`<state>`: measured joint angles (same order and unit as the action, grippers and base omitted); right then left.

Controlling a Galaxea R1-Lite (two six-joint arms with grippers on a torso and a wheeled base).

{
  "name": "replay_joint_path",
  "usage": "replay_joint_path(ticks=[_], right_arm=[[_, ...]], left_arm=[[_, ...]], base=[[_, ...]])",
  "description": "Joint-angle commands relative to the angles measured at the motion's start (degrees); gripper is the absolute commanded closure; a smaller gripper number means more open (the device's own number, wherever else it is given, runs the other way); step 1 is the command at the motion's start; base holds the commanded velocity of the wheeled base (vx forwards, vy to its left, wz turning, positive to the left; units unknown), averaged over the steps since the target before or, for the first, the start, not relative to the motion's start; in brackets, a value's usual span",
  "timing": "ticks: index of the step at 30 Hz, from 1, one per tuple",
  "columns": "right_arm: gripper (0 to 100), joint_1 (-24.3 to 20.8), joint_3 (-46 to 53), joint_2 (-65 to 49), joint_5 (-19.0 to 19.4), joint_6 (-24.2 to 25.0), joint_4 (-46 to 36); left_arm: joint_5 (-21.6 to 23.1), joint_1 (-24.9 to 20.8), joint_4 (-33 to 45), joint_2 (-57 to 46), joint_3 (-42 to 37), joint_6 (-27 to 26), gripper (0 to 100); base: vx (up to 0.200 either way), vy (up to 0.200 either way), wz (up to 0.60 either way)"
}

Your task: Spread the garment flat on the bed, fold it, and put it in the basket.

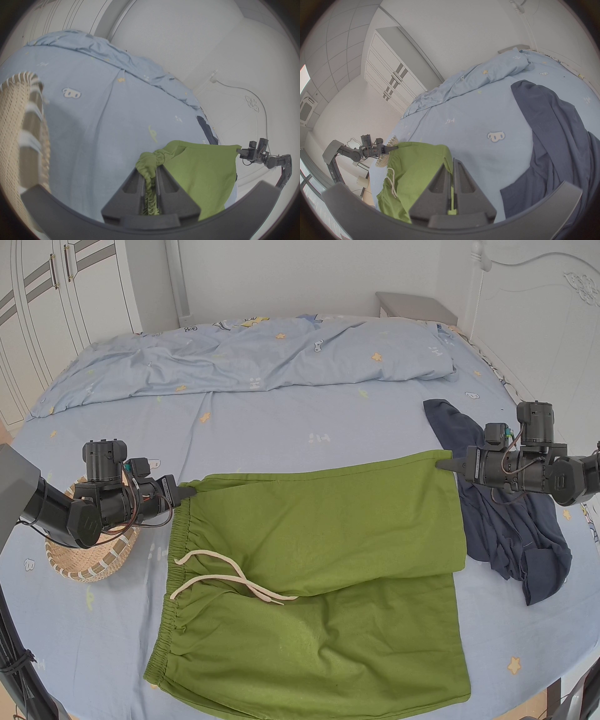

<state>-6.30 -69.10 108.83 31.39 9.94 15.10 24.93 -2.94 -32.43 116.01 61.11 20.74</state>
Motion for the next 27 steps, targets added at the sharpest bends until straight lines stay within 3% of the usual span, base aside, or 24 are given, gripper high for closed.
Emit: replay_joint_path(ticks=[1,14,27], right_arm=[[100,0.15,-6.58,6.14,-0.19,0.0,-1.39],[100,0.06,-20.82,14.31,-0.37,0.0,-5.7],[100,0.06,-27.58,16.59,-1.77,-0.18,-7.46]], left_arm=[[-0.06,0.3,-2.55,1.77,1.73,0.18,100],[-0.85,2.23,-2.64,4.32,5.07,0.09,100],[-0.85,2.67,-5.72,4.67,5.07,-0.17,100]], base=[[0.0,0.0,0.0],[0.0,0.0,0.0],[0.0,0.0,0.0]])
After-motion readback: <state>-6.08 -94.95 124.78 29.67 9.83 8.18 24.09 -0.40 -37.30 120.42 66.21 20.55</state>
